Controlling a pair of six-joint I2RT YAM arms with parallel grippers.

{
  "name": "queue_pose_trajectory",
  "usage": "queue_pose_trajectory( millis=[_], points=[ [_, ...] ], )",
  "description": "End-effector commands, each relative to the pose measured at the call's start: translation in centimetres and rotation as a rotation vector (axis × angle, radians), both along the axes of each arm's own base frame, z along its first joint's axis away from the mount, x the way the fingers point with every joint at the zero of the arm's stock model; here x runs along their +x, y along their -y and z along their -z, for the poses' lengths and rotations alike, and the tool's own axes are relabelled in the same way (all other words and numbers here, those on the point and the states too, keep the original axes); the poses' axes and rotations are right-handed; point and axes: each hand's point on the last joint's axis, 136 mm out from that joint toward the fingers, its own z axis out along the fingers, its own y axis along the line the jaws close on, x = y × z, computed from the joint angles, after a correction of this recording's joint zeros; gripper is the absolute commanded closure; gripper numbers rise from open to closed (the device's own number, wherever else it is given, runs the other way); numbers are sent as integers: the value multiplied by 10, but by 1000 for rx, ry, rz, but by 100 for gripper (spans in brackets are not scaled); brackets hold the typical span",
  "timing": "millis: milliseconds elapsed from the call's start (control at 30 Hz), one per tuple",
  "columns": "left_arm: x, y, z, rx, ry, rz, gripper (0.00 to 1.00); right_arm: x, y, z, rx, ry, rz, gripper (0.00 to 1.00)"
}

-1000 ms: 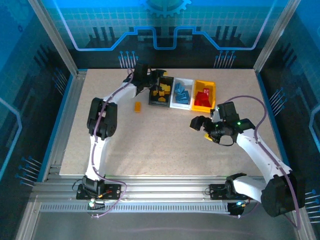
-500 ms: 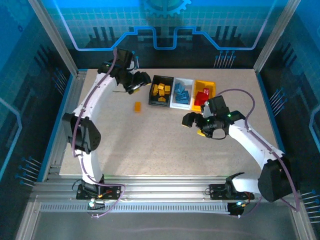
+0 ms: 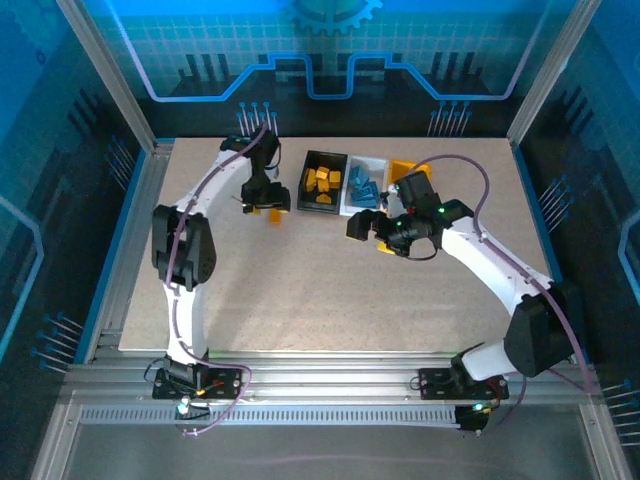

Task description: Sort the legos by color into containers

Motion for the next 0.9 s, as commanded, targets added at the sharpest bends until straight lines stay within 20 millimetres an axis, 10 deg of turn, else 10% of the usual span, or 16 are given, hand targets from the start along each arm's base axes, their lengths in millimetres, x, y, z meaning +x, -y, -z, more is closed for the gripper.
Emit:
queue_pose_trajectory(
  millis=[0,867],
  points=[
    [11,-6,7,54,4,61,34,-2,-2,-2,-25,-8,-19,0],
    [36,-12,87,60,-80,27,44,10,-15,0,-68,-69,-11,0]
  ],
)
